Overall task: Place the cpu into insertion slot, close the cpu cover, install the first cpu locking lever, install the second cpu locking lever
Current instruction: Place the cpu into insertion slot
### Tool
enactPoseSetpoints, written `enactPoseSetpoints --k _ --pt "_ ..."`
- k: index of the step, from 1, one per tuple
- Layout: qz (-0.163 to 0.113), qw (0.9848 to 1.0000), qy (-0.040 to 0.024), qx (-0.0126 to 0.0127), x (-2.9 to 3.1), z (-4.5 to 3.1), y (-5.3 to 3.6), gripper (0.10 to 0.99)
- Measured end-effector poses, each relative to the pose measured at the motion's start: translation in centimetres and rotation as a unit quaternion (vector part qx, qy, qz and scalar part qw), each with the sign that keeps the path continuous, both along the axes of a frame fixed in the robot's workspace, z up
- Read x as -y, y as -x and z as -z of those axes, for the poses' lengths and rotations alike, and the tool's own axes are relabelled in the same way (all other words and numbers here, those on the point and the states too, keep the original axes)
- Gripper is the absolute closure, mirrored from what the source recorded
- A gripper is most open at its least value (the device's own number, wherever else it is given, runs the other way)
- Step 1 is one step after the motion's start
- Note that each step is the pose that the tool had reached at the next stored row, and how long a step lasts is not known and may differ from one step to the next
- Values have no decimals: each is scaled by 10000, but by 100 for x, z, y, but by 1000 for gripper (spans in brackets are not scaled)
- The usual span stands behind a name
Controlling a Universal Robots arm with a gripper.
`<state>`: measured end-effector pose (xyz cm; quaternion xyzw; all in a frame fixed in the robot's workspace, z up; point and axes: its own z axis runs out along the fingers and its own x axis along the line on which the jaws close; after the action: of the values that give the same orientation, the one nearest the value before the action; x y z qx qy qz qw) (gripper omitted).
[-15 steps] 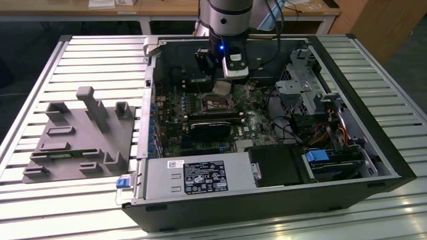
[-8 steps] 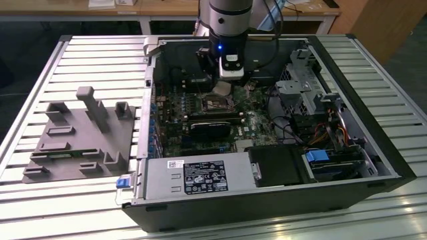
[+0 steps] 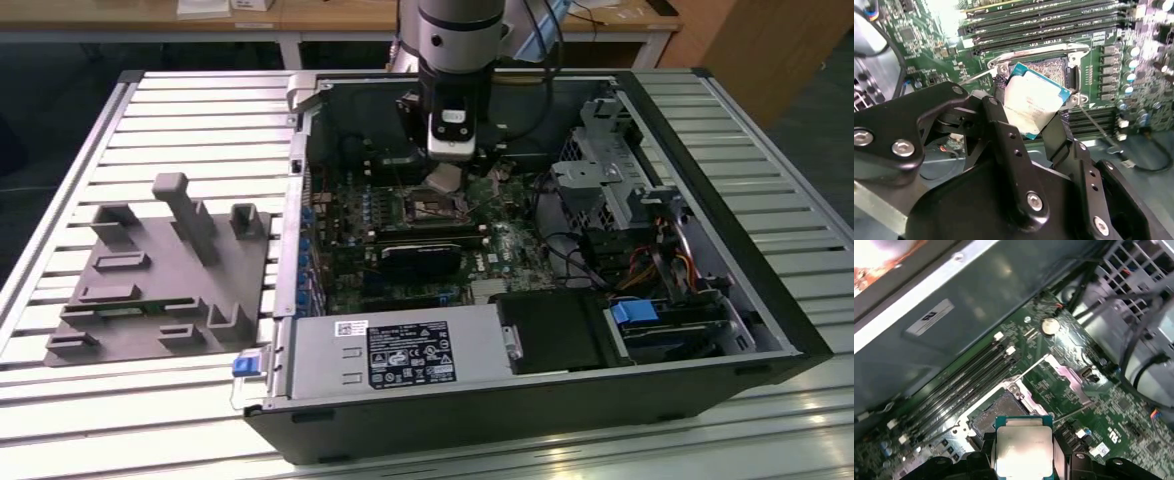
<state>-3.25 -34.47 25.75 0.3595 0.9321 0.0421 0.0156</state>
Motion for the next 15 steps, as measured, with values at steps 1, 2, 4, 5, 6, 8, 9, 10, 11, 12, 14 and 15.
enactPoseSetpoints --k 1,2,4,5,6,8,9,10,11,12,14,15 --pt "89 10000 0 0 0 2 0 545" --pt "178 9998 0 0 0 4 0 545" --pt "364 9993 0 0 0 10 0 545" --pt "454 9990 0 0 0 12 0 545" --pt "543 9985 0 0 0 15 0 545" --pt "723 9974 0 0 0 20 0 545" --pt "812 9967 0 0 0 22 0 545" --pt "903 9959 0 0 0 25 0 545" --pt "999 9950 0 0 0 28 0 545" --pt "1088 9941 0 0 0 30 0 545" --pt "1266 9920 0 0 0 35 0 545" --pt "1355 9908 0 0 0 38 0 545"
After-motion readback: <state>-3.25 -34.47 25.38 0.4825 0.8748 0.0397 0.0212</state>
